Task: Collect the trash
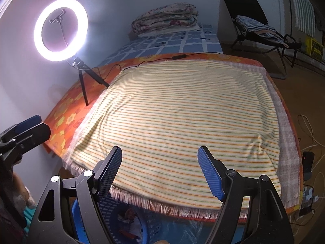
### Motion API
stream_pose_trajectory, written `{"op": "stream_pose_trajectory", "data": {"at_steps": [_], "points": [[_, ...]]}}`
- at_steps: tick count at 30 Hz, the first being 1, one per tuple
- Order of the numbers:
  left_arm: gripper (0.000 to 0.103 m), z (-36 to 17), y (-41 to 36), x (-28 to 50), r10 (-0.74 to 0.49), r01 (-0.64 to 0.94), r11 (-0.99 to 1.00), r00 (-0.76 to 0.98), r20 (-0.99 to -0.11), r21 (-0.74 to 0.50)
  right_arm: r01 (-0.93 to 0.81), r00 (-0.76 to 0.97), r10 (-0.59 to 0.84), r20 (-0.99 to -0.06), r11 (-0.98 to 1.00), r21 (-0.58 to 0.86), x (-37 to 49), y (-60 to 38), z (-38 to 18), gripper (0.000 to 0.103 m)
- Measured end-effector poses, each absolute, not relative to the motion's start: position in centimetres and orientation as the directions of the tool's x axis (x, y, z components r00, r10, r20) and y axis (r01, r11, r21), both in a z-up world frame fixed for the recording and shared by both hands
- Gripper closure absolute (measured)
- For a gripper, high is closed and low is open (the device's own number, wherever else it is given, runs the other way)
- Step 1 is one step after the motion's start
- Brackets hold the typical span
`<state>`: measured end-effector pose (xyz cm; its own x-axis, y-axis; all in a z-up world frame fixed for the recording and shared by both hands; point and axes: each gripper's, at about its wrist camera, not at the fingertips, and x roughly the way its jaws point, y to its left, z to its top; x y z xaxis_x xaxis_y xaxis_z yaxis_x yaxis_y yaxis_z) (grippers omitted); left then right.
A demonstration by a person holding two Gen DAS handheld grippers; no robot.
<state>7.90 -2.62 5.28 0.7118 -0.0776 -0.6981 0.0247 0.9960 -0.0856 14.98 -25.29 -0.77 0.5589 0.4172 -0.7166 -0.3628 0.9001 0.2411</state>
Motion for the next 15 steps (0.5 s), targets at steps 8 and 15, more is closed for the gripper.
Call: {"op": "stream_pose_trajectory", "data": {"at_steps": [8, 15], "points": [[0.0, 5.41, -2.55, 7.74, -0.078, 0.022, 0.996, 0.711, -0.699, -0.089, -0.366, 0.556, 0.421, -0.717, 0.898, 0.244, 14.72, -25.21, -0.82, 0.026], [0.0, 5.4, -2.63, 7.75, -0.075, 0.02, 0.996, 0.71, -0.7, -0.087, -0.359, 0.558, 0.418, -0.717, 0.901, 0.245, 14.67, -25.35, -0.75, 0.026]]}}
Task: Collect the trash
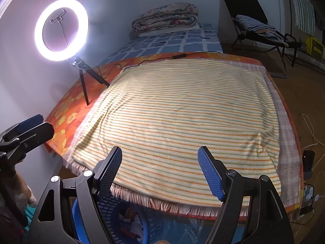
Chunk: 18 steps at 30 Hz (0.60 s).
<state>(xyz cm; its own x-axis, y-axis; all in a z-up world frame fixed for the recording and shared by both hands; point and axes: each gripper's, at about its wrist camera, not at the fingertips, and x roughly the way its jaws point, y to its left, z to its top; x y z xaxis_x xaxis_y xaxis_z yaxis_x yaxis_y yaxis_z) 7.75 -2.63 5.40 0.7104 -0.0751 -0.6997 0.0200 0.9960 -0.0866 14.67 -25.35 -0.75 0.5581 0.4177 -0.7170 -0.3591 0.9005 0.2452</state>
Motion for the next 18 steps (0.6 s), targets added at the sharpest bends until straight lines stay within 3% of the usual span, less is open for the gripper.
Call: {"op": "stream_pose_trajectory", "data": {"at_steps": [18], "points": [[0.0, 5.35, -2.33, 7.66, -0.061, 0.013, 0.997, 0.708, -0.703, -0.073, -0.347, 0.555, 0.413, -0.722, 0.904, 0.251, 14.83, -25.75, -0.97, 0.026]]}}
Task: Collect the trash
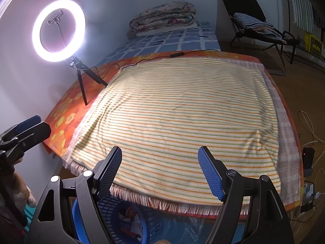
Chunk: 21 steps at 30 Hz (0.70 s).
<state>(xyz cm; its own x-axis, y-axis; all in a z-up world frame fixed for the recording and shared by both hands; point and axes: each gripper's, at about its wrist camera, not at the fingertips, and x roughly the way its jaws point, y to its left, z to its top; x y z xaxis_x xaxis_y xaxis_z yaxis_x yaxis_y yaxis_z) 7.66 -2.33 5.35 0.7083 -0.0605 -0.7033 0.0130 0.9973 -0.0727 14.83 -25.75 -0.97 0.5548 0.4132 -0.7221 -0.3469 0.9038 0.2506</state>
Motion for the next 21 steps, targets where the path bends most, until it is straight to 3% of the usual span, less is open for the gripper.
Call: {"op": "stream_pose_trajectory", "data": {"at_steps": [21], "points": [[0.0, 4.9, -2.45, 7.58, -0.038, 0.003, 0.999, 0.712, -0.701, -0.051, -0.341, 0.552, 0.399, -0.732, 0.909, 0.239, 14.51, -25.87, -1.24, 0.025]]}}
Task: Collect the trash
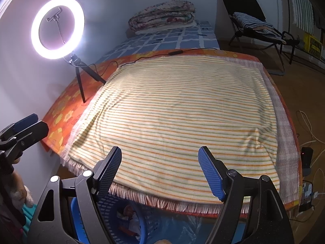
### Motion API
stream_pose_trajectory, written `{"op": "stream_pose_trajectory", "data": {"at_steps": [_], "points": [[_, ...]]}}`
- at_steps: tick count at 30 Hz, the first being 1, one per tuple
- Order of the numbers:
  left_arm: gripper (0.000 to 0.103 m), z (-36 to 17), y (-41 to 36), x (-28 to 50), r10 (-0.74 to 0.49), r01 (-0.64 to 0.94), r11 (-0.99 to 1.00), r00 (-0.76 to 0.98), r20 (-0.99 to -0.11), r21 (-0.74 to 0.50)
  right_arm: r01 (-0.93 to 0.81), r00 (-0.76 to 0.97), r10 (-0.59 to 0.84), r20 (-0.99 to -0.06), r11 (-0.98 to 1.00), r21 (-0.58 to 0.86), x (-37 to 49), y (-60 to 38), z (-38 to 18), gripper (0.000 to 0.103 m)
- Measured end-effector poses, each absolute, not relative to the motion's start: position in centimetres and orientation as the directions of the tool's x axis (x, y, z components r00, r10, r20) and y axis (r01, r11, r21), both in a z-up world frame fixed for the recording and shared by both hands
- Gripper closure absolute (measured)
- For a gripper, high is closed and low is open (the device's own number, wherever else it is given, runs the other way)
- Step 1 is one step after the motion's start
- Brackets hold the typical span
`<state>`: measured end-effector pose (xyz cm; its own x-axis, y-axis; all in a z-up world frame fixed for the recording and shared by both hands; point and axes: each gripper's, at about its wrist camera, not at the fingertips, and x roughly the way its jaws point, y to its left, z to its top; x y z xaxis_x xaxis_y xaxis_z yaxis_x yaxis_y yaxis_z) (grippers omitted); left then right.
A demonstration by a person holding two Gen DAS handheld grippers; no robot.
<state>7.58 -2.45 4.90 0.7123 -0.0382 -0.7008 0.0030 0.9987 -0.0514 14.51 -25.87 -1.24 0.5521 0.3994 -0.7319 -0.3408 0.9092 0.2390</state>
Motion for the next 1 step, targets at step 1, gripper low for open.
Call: {"op": "stream_pose_trajectory", "data": {"at_steps": [1], "points": [[0.0, 4.87, -2.46, 7.59, -0.036, 0.001, 0.999, 0.712, -0.701, -0.05, -0.34, 0.553, 0.398, -0.732, 0.91, 0.238, 14.54, -25.89, -1.25, 0.025]]}}
